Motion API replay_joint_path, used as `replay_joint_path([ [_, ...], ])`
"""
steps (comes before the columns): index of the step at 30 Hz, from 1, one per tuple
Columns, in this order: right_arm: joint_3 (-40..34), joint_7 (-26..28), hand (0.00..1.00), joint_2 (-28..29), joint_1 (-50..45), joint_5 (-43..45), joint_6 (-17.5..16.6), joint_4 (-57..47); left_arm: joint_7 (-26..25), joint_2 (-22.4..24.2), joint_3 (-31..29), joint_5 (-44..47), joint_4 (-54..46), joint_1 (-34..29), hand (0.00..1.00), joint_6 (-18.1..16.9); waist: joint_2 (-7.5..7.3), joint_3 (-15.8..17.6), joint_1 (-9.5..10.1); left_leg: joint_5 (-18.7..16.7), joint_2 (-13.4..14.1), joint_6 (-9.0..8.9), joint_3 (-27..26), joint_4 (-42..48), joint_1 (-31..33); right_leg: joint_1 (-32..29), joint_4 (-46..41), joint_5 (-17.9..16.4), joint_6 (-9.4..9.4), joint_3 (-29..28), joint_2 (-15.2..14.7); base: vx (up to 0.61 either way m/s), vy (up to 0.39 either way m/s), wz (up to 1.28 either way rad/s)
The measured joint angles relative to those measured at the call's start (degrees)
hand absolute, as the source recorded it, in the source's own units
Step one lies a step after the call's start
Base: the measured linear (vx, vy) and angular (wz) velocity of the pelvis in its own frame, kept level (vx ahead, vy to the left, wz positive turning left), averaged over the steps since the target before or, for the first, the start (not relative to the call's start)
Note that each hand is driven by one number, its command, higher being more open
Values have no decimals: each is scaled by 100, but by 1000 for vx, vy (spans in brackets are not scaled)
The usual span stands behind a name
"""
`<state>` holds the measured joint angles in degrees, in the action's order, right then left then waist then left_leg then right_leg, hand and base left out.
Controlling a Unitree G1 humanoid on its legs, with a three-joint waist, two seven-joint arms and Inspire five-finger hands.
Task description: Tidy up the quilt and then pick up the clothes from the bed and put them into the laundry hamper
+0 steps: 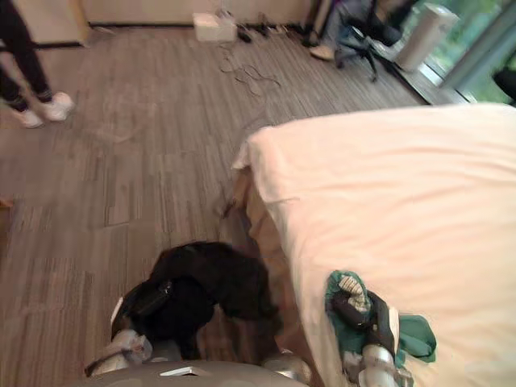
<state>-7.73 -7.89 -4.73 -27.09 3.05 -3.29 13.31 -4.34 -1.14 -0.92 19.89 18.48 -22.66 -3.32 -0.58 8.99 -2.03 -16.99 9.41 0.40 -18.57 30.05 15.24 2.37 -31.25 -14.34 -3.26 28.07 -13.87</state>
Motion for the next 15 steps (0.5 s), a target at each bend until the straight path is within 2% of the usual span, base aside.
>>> replay_joint_path([
  [1,337,78,0,124,81,91,14,120,-14,76,128,0,2,96,0,70,-1,-2,-93,373,-431,108,262,-965,-169,-226,9,-139,172,-173,313,25,117,167],
  [2,648,172,0,257,215,221,5,318,-11,123,242,-1,-19,87,0,68,-62,-15,-172,471,-597,257,81,-1489,-413,-415,200,-203,269,-276,490,217,60,207],
  [3,1069,268,0,332,266,368,-57,347,-5,188,549,-3,-122,45,0,29,209,125,-104,534,-341,174,29,-1343,-537,-550,365,-390,224,-434,841,257,5,180],
  [4,1203,284,0,439,390,437,-56,466,-5,182,605,-4,-87,101,0,43,120,222,-144,638,-608,264,122,-1391,-588,-527,442,-396,218,-596,774,270,-73,181],
  [5,1357,285,0,535,546,401,-38,505,-19,179,730,-5,-76,166,0,79,3,307,-92,851,-1004,371,209,-1622,-743,-533,866,-226,232,-816,605,87,-47,134],
  [6,1414,285,0,566,633,396,-40,523,-21,180,771,-9,-78,181,0,79,-53,341,-64,879,-1153,388,239,-1604,-737,-514,1182,102,204,-855,536,82,-33,124],
  [7,1423,279,0,559,852,394,-54,696,-56,193,799,-15,26,241,0,113,49,363,10,906,-1186,356,290,-1552,-731,-367,1371,221,103,-751,537,75,-6,64],
  [9,1515,235,0,599,1087,264,-75,774,-63,104,797,-16,-104,139,0,66,99,323,203,922,-1175,337,281,-1723,-788,-172,1909,456,57,-856,676,121,32,0],
  [11,1533,235,0,619,1136,96,-82,782,-63,11,799,-17,-103,135,0,52,31,318,205,924,-1180,340,245,-1792,-798,-108,2093,551,38,-897,709,118,26,-25],
  [12,1524,222,0,645,1165,-61,-82,815,-62,-42,803,-30,-99,113,0,52,-50,328,204,947,-1196,356,216,-1848,-839,-49,2235,634,18,-960,726,94,17,-19],
  [13,1611,131,0,689,1023,-96,-73,1344,-38,-286,1573,-254,141,112,0,54,-92,-68,38,1934,-1479,298,723,-3485,-2029,502,2576,924,12,-1428,761,60,-31,-13],
  [15,1602,130,0,686,1029,-96,-73,1342,-38,-309,1574,-254,141,133,0,54,-98,-69,39,1924,-1466,295,730,-3485,-2042,493,2532,925,14,-1437,769,-7,-94,1],
])
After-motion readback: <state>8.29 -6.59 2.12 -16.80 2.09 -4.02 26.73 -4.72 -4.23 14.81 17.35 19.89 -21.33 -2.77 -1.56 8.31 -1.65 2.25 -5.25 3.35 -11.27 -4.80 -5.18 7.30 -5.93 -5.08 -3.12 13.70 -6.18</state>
